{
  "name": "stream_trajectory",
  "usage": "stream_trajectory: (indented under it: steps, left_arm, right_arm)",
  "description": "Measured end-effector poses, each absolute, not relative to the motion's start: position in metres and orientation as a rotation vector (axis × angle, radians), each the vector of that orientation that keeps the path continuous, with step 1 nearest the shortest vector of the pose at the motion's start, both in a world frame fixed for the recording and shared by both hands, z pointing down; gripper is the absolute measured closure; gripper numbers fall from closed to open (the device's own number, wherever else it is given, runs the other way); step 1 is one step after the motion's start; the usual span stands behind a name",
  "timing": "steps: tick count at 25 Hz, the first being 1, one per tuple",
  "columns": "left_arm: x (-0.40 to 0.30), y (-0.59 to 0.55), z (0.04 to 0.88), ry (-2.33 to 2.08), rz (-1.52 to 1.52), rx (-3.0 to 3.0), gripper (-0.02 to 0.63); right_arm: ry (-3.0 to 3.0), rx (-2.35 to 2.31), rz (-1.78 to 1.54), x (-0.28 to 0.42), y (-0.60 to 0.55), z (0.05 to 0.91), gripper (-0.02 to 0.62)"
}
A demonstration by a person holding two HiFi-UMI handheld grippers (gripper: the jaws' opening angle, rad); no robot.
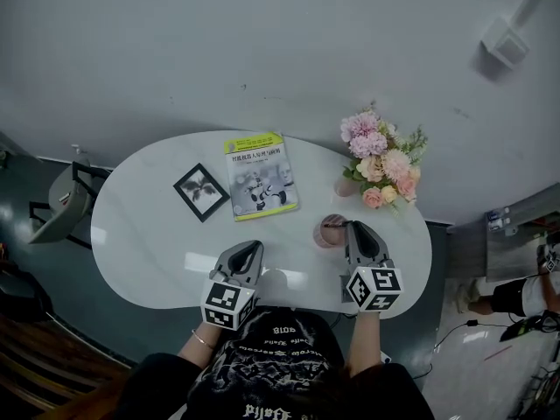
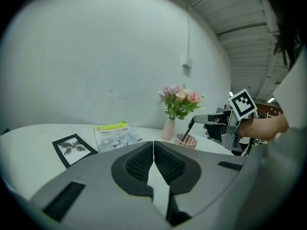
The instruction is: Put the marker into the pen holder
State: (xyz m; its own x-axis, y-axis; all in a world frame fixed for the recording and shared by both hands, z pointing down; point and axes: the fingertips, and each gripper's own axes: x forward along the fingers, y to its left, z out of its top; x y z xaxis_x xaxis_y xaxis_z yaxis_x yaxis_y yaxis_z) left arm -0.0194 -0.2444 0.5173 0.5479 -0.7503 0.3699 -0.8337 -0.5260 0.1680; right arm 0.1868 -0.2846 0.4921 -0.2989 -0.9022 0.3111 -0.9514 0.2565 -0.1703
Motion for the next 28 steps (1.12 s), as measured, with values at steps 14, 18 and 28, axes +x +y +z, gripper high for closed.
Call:
stream_trajectory:
  steps: [14,18,28]
  left_arm:
    - [-0.018,-0.246,0.524,-1.319,0.374,2.434,0.581]
    - [-0.017,-0.248,0.524,-1.322,0.383,2.434,0.581]
    - [-0.012,-0.247,0.523,-1.32,0.402,2.436,0.581]
  right_arm:
    - [-2.362,1.701,0.627,0.186,-0.286,0.522,0.529]
    - [-2.328,1.681,0.653,0.187,-0.286,0.533,0.529]
    - [-2.303,1.737,0.764,0.197,-0.286,0.544,0.523]
